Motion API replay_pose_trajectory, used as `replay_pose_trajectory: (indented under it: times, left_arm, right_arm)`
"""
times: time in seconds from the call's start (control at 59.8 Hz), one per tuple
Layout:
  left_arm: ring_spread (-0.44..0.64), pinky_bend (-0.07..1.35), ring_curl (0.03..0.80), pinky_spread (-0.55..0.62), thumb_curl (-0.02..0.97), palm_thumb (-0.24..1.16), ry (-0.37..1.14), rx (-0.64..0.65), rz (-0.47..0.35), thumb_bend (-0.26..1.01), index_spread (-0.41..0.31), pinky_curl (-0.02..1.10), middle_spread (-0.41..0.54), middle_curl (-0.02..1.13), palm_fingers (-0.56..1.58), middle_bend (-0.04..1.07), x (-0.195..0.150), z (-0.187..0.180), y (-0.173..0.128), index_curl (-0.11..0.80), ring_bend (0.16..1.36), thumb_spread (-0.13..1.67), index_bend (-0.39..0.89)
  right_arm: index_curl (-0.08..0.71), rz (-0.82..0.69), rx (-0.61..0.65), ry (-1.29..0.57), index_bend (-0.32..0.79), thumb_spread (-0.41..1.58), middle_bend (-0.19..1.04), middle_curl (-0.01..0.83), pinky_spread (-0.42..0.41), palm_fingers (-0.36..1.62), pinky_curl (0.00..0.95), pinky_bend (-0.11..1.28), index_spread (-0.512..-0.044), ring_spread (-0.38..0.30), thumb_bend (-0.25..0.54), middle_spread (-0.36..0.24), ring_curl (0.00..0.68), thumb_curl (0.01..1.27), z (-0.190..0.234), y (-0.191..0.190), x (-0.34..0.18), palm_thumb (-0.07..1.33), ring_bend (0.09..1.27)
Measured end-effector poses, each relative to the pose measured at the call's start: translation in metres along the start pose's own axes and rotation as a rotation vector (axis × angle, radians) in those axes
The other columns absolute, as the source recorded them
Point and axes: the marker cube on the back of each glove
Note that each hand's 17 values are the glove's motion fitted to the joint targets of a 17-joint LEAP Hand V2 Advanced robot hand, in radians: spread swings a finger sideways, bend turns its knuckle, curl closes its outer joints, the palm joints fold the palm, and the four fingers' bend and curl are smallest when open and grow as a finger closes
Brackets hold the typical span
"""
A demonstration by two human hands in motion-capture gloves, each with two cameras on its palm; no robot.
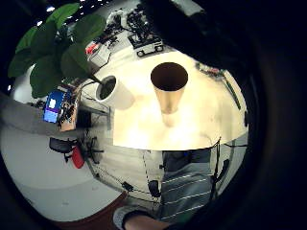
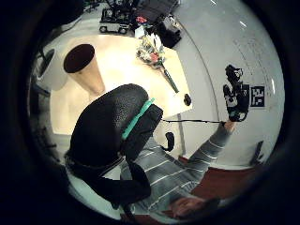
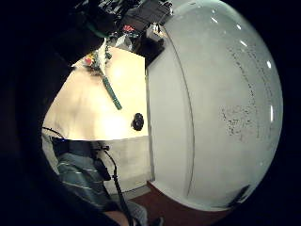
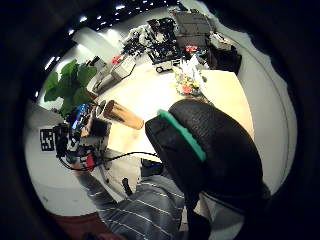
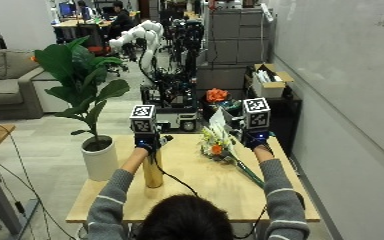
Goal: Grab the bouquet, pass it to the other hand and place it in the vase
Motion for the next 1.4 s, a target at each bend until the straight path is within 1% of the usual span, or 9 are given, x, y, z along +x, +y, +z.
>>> replay_pose_trajectory:
  times: [0.017,0.05,0.117,0.267,0.501,0.936,1.12,1.203,1.404]
  left_arm:
    - [0.06,0.27,0.071,0.11,0.036,0.12,0.001,-0.001,-0.002,0.07,-0.031,0.07,0.016,0.09,0.63,0.29,0.000,0.000,0.000,0.066,0.38,0.41,0.22]
    - [0.08,0.27,0.119,0.14,0.051,0.13,0.004,-0.005,-0.008,0.06,-0.039,0.10,0.021,0.13,0.61,0.29,0.001,0.001,-0.001,0.098,0.40,0.54,0.20]
    - [0.10,0.26,0.171,0.18,0.079,0.14,0.007,-0.005,-0.018,0.05,-0.049,0.16,0.026,0.19,0.58,0.28,0.004,-0.002,0.004,0.149,0.41,0.73,0.19]
    - [0.14,0.25,0.210,0.22,0.134,0.15,-0.015,0.005,0.001,0.01,-0.059,0.21,0.032,0.26,0.56,0.25,0.011,-0.003,0.010,0.218,0.40,0.94,0.17]
    - [0.15,0.23,0.244,0.24,0.197,0.14,-0.026,-0.022,0.038,-0.02,-0.063,0.26,0.034,0.32,0.55,0.22,0.019,0.019,0.001,0.274,0.40,1.04,0.15]
    - [0.15,0.20,0.282,0.25,0.253,0.13,0.011,-0.055,0.052,-0.02,-0.056,0.31,0.035,0.39,0.54,0.20,0.028,0.042,0.002,0.310,0.39,1.06,0.14]
    - [0.16,0.20,0.291,0.25,0.264,0.12,0.011,-0.060,0.069,-0.02,-0.056,0.33,0.035,0.40,0.54,0.19,0.035,0.049,0.002,0.316,0.39,1.06,0.14]
    - [0.16,0.20,0.295,0.25,0.268,0.12,-0.008,-0.061,0.088,-0.02,-0.056,0.33,0.035,0.40,0.54,0.19,0.039,0.058,0.001,0.318,0.39,1.06,0.14]
    - [0.16,0.20,0.302,0.25,0.275,0.12,0.006,-0.071,0.153,-0.02,-0.056,0.34,0.035,0.41,0.53,0.19,0.052,0.085,0.002,0.322,0.38,1.07,0.14]
  right_arm:
    - [0.015,0.002,-0.004,0.002,0.08,0.43,0.23,0.060,0.108,0.56,0.102,0.46,-0.179,-0.003,0.155,-0.006,0.090,0.04,-0.001,0.002,0.000,0.24,0.43]
    - [0.047,0.009,-0.016,0.010,0.08,0.58,0.23,0.092,0.135,0.53,0.153,0.48,-0.222,-0.004,0.164,-0.008,0.141,0.05,-0.004,0.007,0.001,0.26,0.47]
    - [0.082,0.022,-0.030,0.016,0.09,0.80,0.24,0.142,0.172,0.49,0.211,0.51,-0.282,-0.005,0.167,-0.010,0.205,0.07,-0.016,0.023,0.001,0.28,0.50]
    - [0.114,-0.003,0.009,-0.013,0.10,1.07,0.25,0.215,0.207,0.45,0.260,0.52,-0.335,-0.002,0.142,-0.012,0.256,0.10,-0.017,0.021,0.009,0.30,0.53]
    - [0.149,0.013,-0.037,-0.038,0.11,1.21,0.24,0.283,0.222,0.44,0.298,0.52,-0.351,-0.006,0.087,-0.013,0.295,0.14,-0.018,0.029,0.006,0.32,0.54]
    - [0.173,0.020,-0.073,-0.025,0.11,1.25,0.23,0.348,0.213,0.44,0.331,0.50,-0.353,-0.007,-0.009,-0.009,0.329,0.18,0.000,0.015,0.010,0.34,0.54]
    - [0.175,0.088,-0.028,-0.092,0.10,1.25,0.23,0.364,0.210,0.46,0.336,0.49,-0.353,-0.009,-0.012,-0.012,0.334,0.19,0.002,-0.023,0.035,0.35,0.53]
    - [0.175,0.200,-0.073,-0.122,0.10,1.26,0.24,0.370,0.210,0.47,0.338,0.48,-0.352,-0.010,-0.013,-0.013,0.338,0.19,-0.003,-0.023,0.043,0.35,0.54]
    - [0.167,0.289,-0.085,-0.196,0.09,1.23,0.25,0.381,0.218,0.45,0.349,0.50,-0.341,-0.004,-0.025,-0.011,0.345,0.20,0.063,-0.077,0.068,0.33,0.53]
